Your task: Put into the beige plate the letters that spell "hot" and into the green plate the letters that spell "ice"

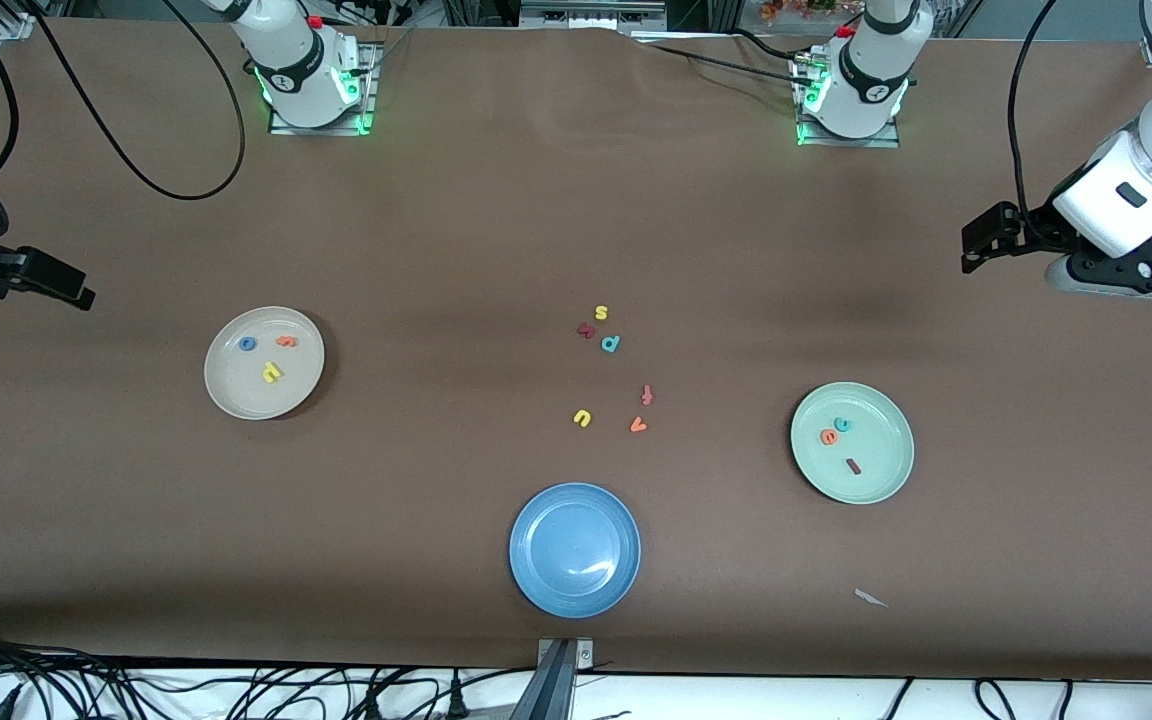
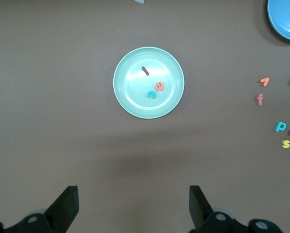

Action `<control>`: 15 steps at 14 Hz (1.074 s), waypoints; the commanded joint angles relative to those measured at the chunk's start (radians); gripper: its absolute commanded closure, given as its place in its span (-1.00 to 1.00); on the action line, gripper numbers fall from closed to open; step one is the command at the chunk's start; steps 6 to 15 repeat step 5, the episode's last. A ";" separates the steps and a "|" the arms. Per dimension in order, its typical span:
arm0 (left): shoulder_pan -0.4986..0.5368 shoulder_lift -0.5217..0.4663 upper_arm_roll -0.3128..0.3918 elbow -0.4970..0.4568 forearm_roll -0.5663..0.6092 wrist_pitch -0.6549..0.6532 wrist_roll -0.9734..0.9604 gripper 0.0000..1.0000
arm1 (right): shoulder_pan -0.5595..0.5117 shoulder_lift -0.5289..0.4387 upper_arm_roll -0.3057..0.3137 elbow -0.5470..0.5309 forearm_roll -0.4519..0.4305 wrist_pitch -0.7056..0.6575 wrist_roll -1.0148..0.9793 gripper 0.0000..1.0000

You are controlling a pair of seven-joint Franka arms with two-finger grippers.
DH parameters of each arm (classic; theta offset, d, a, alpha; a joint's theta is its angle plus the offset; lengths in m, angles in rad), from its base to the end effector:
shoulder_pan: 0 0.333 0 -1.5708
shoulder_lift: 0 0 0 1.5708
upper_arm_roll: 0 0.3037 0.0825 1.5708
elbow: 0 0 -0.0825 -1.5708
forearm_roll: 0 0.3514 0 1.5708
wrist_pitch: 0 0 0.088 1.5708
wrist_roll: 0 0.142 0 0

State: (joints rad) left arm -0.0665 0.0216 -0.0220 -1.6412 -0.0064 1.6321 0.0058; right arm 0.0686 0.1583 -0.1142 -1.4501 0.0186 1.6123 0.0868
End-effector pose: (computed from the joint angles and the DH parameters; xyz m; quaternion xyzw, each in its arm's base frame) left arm 0.5280 -0.0476 0.5401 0.9988 -0.0469 -0.0155 0.0028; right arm 0.5717 -0.0188 0.5480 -0.9978 0.0658 -0.0025 0.0004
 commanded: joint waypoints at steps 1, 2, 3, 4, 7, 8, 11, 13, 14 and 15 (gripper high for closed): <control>-0.007 -0.003 0.010 0.009 -0.020 -0.015 0.017 -1.00 | 0.000 -0.014 0.002 -0.006 0.000 0.003 0.034 -1.00; -0.006 -0.003 0.011 0.009 -0.020 -0.015 0.019 -1.00 | 0.000 -0.013 0.002 -0.006 0.007 0.005 0.037 -1.00; -0.006 -0.003 0.013 0.009 -0.020 -0.015 0.020 -1.00 | 0.000 -0.013 0.004 -0.006 0.006 0.005 0.033 -1.00; -0.004 -0.003 0.014 0.009 -0.021 -0.015 0.022 -1.00 | 0.000 -0.014 0.005 -0.006 0.006 0.003 0.039 -1.00; -0.004 -0.003 0.014 0.009 -0.020 -0.015 0.020 -1.00 | 0.000 -0.014 0.004 -0.006 0.006 0.003 0.041 -1.00; -0.004 -0.003 0.014 0.009 -0.020 -0.015 0.020 -1.00 | 0.000 -0.014 0.004 -0.006 0.006 0.003 0.041 -1.00; -0.004 -0.003 0.014 0.009 -0.020 -0.015 0.020 -1.00 | 0.000 -0.014 0.004 -0.006 0.006 0.003 0.041 -1.00; -0.004 -0.003 0.014 0.009 -0.020 -0.015 0.020 -1.00 | 0.000 -0.014 0.004 -0.006 0.006 0.003 0.041 -1.00; -0.004 -0.003 0.014 0.009 -0.020 -0.015 0.020 -1.00 | 0.000 -0.014 0.004 -0.006 0.006 0.003 0.041 -1.00; -0.004 -0.003 0.014 0.009 -0.020 -0.015 0.020 -1.00 | 0.000 -0.014 0.004 -0.006 0.006 0.003 0.041 -1.00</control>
